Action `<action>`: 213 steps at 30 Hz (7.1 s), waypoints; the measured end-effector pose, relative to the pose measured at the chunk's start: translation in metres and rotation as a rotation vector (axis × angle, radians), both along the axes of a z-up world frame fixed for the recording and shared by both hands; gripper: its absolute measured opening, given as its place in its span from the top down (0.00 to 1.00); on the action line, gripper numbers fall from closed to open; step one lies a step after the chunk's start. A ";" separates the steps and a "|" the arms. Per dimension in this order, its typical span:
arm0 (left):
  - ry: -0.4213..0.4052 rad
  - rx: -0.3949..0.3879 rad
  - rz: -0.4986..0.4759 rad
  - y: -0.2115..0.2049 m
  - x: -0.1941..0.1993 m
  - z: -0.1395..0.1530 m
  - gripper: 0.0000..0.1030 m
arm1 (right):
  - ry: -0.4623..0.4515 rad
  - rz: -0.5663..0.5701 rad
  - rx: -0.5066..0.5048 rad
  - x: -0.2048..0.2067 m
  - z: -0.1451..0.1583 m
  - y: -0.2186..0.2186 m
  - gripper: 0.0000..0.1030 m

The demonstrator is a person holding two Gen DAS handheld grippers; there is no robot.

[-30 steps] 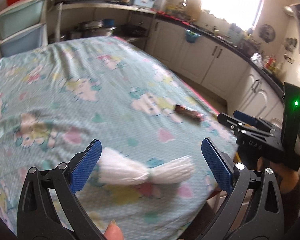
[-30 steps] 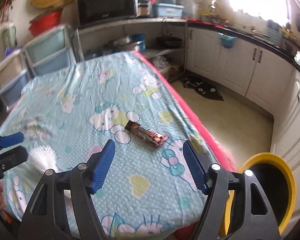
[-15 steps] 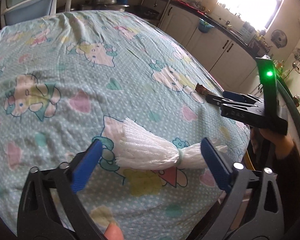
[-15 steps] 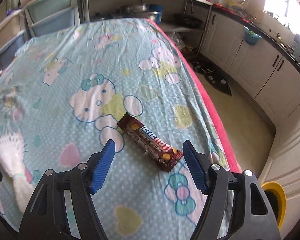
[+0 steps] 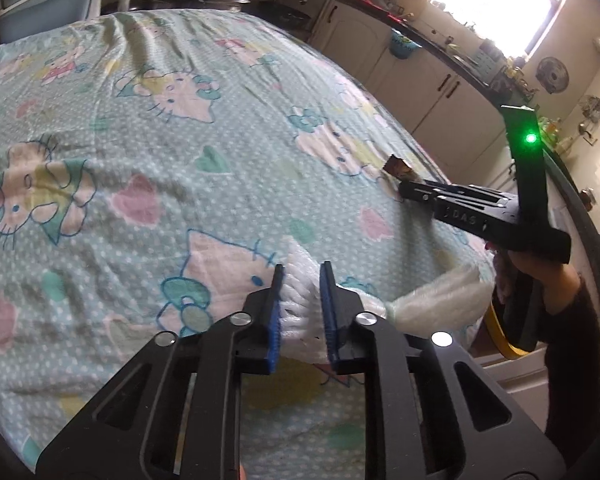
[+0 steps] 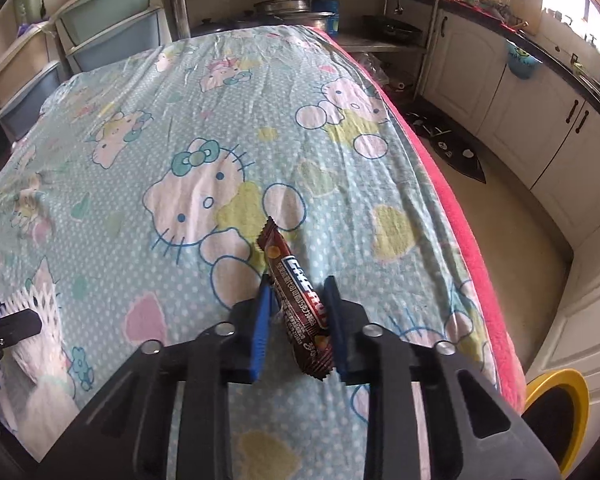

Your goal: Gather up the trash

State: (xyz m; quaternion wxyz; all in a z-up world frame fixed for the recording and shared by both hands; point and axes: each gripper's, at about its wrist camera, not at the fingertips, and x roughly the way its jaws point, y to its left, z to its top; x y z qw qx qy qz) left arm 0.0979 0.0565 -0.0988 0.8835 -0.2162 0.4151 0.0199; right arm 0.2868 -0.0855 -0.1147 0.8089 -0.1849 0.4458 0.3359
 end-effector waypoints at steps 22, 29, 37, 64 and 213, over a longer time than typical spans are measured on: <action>-0.118 0.058 -0.181 -0.068 0.030 0.042 0.92 | -0.023 -0.163 0.206 -0.053 0.038 -0.094 0.81; -0.151 0.070 -0.255 -0.101 0.044 0.051 0.92 | -0.063 -0.310 0.273 -0.062 0.054 -0.155 0.81; -0.204 0.095 -0.323 -0.143 0.059 0.070 0.92 | -0.116 -0.466 0.298 -0.071 0.065 -0.226 0.81; -0.317 0.207 -0.464 -0.257 0.117 0.102 0.92 | -0.243 -0.745 0.338 -0.108 0.083 -0.343 0.81; -0.543 0.344 -0.336 -0.150 -0.049 0.079 0.10 | -0.792 -0.771 0.277 -0.301 0.091 -0.190 0.06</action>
